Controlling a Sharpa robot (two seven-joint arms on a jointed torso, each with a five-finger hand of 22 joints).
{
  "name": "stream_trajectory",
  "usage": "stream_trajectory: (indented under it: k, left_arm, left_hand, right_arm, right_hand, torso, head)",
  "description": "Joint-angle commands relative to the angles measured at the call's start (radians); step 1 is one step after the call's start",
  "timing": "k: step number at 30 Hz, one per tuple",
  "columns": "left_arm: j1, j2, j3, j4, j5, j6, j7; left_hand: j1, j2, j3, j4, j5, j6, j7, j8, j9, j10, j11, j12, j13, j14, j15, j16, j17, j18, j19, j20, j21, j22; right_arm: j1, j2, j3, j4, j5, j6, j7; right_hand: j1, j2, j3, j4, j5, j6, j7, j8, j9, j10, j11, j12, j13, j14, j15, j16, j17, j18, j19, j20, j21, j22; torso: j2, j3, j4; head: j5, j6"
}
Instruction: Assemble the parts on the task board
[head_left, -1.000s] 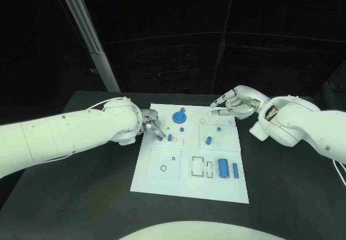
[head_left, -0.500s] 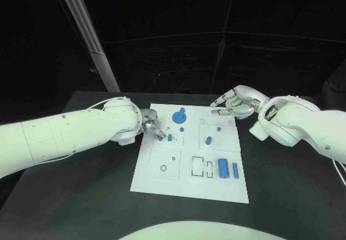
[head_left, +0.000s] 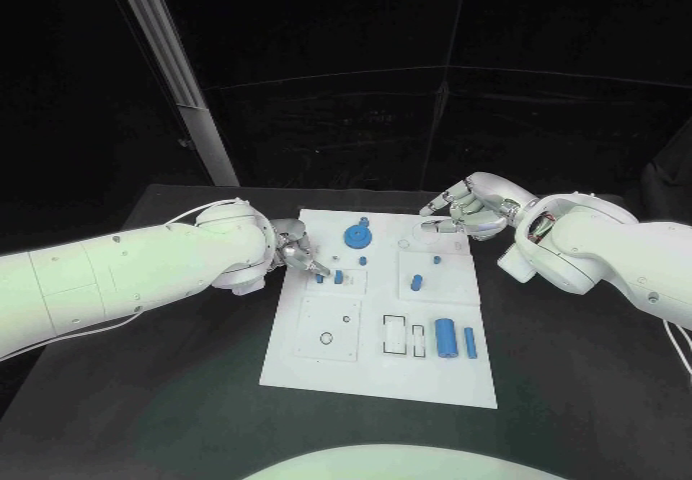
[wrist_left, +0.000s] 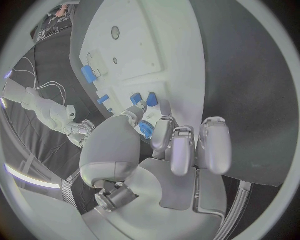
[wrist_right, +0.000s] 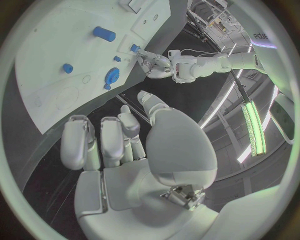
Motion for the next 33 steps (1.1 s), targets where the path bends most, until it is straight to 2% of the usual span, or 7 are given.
stream_trajectory:
  k: [1,5,9,11,14,23,33]
  left_arm:
    - [0.000,-0.005,0.000,0.007,0.057,-0.097,0.076]
    - [0.000,-0.011,0.000,0.009,0.116,-0.162,0.183]
    - [0.001,-0.011,0.000,-0.002,0.203,-0.203,0.352]
    - [0.002,-0.006,0.000,-0.012,0.227,-0.209,0.413]
    - [0.003,0.006,0.000,-0.028,0.242,-0.209,0.464]
    - [0.003,0.083,-0.004,-0.094,0.076,-0.231,0.553]
    - [0.003,0.173,-0.045,-0.165,-0.199,-0.238,0.543]
  left_hand:
    - [0.023,0.001,0.002,0.008,-0.002,-0.025,0.006,0.001,-0.022,0.036,0.012,-0.019,0.172,0.087,0.010,-0.006,0.191,-0.004,-0.008,0.006,-0.007,0.059]
    - [0.056,-0.003,0.004,-0.002,-0.001,-0.060,0.020,0.001,-0.061,0.020,0.023,-0.085,0.158,0.075,0.020,-0.036,0.150,0.009,-0.044,0.015,-0.048,0.010]
    - [0.102,0.004,0.013,-0.024,0.000,-0.080,0.031,0.002,-0.121,-0.083,0.041,-0.452,0.067,0.008,0.032,-0.201,-0.042,0.062,-0.202,0.030,-0.244,-0.204]
    - [0.124,0.003,0.021,-0.035,0.002,-0.097,0.043,0.005,-0.151,-0.213,0.051,-0.830,-0.045,-0.072,0.044,-0.366,-0.212,0.103,-0.348,0.039,-0.431,-0.394]
    - [0.176,-0.016,0.050,-0.062,0.005,-0.145,0.076,0.009,-0.225,-0.323,0.089,-0.993,-0.173,-0.269,0.081,-0.724,-0.541,0.112,-0.458,0.064,-0.598,-0.519]
    - [0.348,-0.042,0.149,-0.174,-0.001,-0.139,0.092,0.002,-0.399,-0.360,0.108,-1.112,-0.437,-0.304,0.099,-0.848,-0.631,0.120,-0.459,0.094,-0.727,-0.608]
    - [0.375,-0.047,0.136,-0.230,0.000,-0.094,0.087,0.003,-0.563,-0.349,0.107,-1.107,-0.701,-0.175,0.086,-0.809,-0.644,0.121,-0.366,0.081,-0.676,-0.577]
  right_arm:
    - [0.002,-0.001,0.001,0.002,0.002,-0.002,0.008]
    - [0.002,-0.002,0.001,0.002,0.002,-0.003,0.008]
    - [0.002,-0.003,0.001,0.001,0.002,-0.003,0.008]
    - [0.002,-0.003,0.001,0.001,0.002,-0.004,0.008]
    - [0.002,-0.004,0.001,0.001,0.002,-0.004,0.007]
    - [0.002,-0.003,0.001,0.003,0.002,-0.005,0.006]
    - [0.002,-0.001,0.001,0.004,0.002,-0.007,0.006]
  right_hand:
    - [-0.011,-0.003,0.005,-0.001,0.005,-0.002,0.001,0.002,0.000,-0.006,0.001,-0.006,-0.001,0.012,0.000,-0.004,-0.001,0.017,-0.008,-0.001,-0.006,-0.001]
    - [-0.011,-0.003,0.005,-0.001,0.005,-0.002,0.001,0.002,0.000,-0.006,0.001,-0.006,-0.001,0.012,0.000,-0.004,-0.001,0.017,-0.008,-0.001,-0.006,-0.001]
    - [-0.011,-0.003,0.005,-0.001,0.005,-0.002,0.001,0.002,0.000,-0.006,0.001,-0.006,-0.001,0.012,0.000,-0.004,-0.001,0.017,-0.008,-0.001,-0.006,-0.001]
    - [-0.011,-0.003,0.005,-0.001,0.005,-0.002,0.001,0.002,0.000,-0.006,0.001,-0.006,-0.001,0.012,0.000,-0.004,-0.001,0.017,-0.008,-0.001,-0.006,-0.001]
    - [-0.011,-0.003,0.005,-0.001,0.005,-0.002,0.001,0.002,0.000,-0.006,0.001,-0.006,-0.001,0.012,0.000,-0.004,-0.001,0.017,-0.008,-0.001,-0.006,-0.001]
    - [-0.011,-0.003,0.005,-0.001,0.005,-0.002,0.001,0.002,0.000,-0.006,0.001,-0.006,-0.001,0.012,0.000,-0.004,-0.001,0.017,-0.008,-0.001,-0.006,-0.001]
    - [-0.011,-0.003,0.005,-0.001,0.005,-0.002,0.001,0.002,0.000,-0.006,0.001,-0.006,-0.001,0.012,0.000,-0.004,-0.001,0.017,-0.008,-0.001,-0.006,-0.001]
  torso:
    - [0.000,0.0006,-0.0007]
    - [0.000,0.0006,-0.0003]
    - [0.000,0.0017,-0.0008]
    - [0.000,0.0015,-0.0005]
    - [0.000,0.0021,-0.0009]
    - [0.001,0.0010,-0.0012]
    - [0.001,0.0008,-0.0007]
  head:
    - [-0.001,0.001]
    - [-0.002,0.002]
    - [-0.003,0.005]
    - [-0.005,0.006]
    - [-0.006,0.007]
    - [-0.012,0.014]
    - [-0.018,0.016]
